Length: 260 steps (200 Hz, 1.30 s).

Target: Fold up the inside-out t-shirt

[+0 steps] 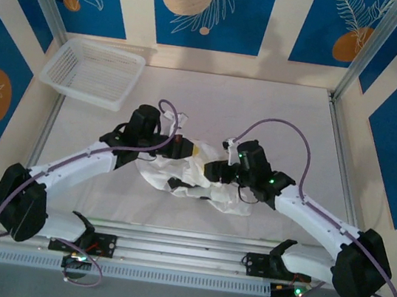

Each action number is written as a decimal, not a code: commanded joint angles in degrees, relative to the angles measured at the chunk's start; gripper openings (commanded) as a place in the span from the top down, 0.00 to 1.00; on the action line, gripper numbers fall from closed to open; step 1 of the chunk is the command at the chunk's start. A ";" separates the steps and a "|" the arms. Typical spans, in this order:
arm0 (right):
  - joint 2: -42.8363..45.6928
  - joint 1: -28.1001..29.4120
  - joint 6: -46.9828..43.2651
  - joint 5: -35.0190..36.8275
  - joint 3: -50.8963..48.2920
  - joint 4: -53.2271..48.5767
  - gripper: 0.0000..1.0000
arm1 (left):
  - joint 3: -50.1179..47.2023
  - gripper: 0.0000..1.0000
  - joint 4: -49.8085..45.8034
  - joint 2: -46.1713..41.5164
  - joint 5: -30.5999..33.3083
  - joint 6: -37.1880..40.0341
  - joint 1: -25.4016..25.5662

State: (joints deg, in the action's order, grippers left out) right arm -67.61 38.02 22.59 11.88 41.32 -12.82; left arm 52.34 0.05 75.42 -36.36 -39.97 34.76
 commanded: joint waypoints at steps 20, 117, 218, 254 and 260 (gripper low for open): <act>1.46 -4.43 1.56 17.20 0.29 -8.26 0.66 | -0.48 1.00 -1.56 -3.77 2.93 2.63 0.01; 24.89 -20.49 8.40 -19.68 4.41 -12.46 0.40 | 13.51 1.00 0.44 11.16 8.29 7.48 9.31; 20.86 -38.01 17.02 -27.46 3.75 -21.03 0.43 | 2.96 0.71 -3.73 9.09 27.81 25.77 22.76; 17.94 -29.66 14.07 -27.98 -0.74 -19.61 0.45 | 1.13 0.69 -10.39 5.47 35.71 27.85 22.42; 17.87 -28.47 13.88 -25.39 -1.37 -19.66 0.45 | 1.17 0.69 -10.92 5.44 38.19 26.98 22.15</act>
State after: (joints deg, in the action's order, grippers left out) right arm -49.32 5.23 38.74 -12.67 42.09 -32.23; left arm 54.35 -6.87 82.46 -7.86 -15.42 57.60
